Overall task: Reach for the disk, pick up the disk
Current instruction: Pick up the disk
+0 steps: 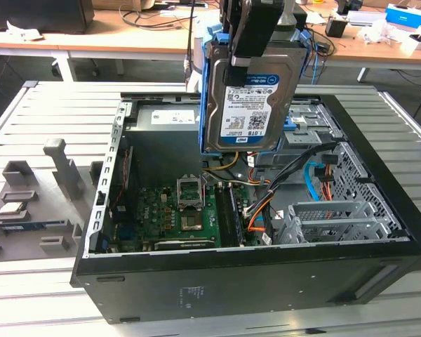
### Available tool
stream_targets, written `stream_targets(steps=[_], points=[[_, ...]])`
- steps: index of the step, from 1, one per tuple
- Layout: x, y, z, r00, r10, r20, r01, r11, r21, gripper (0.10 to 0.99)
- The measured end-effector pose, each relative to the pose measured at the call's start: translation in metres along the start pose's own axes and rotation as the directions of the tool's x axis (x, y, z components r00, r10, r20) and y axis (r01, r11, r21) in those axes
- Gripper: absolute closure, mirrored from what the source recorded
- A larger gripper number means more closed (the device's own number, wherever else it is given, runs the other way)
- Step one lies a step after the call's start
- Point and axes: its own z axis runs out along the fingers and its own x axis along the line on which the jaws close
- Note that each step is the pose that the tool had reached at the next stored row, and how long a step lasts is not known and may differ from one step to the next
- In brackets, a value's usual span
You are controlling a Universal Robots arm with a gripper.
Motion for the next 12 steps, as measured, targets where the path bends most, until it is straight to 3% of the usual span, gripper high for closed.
stream_targets(steps=[12], points=[[0.0221, 0.0006, 0.0001, 1.0, 0.0, 0.0001, 0.0, 1.0, 0.0, 0.718]])
